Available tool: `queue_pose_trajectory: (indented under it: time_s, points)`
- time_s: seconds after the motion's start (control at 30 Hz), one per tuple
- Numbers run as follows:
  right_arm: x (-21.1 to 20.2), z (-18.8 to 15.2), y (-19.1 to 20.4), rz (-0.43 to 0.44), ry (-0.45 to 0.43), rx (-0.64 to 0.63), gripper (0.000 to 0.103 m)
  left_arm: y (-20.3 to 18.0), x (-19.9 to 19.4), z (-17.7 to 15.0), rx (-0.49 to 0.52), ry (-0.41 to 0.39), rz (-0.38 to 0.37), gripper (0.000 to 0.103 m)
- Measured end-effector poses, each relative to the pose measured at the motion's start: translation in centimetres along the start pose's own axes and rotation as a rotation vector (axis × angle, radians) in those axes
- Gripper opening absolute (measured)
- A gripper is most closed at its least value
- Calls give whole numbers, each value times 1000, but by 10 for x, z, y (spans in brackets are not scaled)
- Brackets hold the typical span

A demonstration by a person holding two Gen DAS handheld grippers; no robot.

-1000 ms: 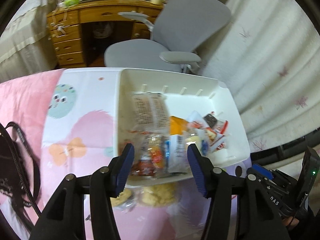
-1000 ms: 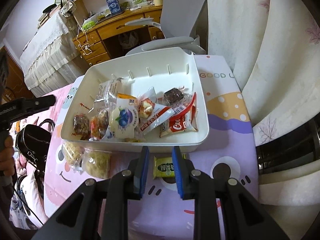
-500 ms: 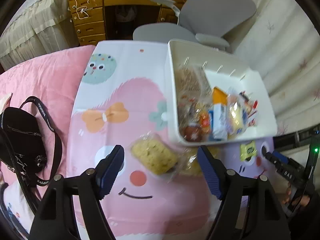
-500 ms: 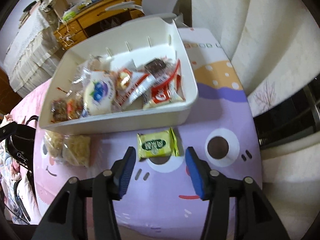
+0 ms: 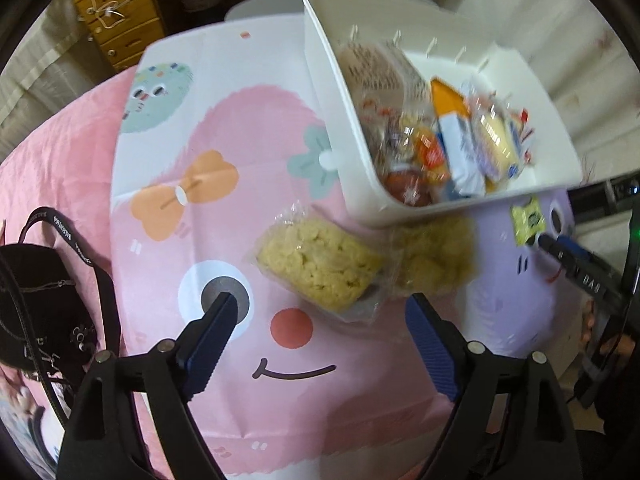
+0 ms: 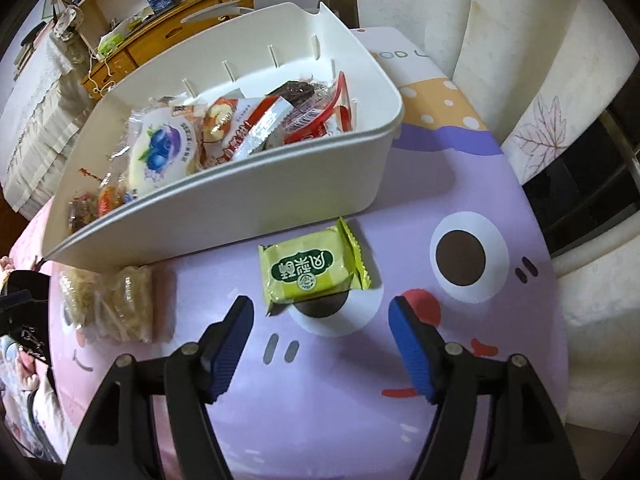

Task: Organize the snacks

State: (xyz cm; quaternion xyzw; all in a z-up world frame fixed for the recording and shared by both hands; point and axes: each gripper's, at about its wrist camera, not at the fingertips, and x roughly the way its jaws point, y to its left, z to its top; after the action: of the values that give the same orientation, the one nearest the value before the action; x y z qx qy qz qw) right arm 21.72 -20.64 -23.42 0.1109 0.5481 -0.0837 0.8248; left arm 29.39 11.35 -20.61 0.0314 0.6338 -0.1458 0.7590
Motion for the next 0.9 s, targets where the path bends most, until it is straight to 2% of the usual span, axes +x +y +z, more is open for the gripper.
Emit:
queue_pose_trajectory:
  time_s: [0.33, 0.67, 0.9]
  points:
    - [18, -7, 9, -106, -86, -45, 78, 2, 48, 11, 85, 114, -25, 89]
    - [34, -13, 34, -194, -136, -144, 80, -2, 71, 20, 137, 144, -59, 89]
    - [37, -9, 35, -196, -188, -141, 80, 6, 81, 26, 128, 140, -86, 89]
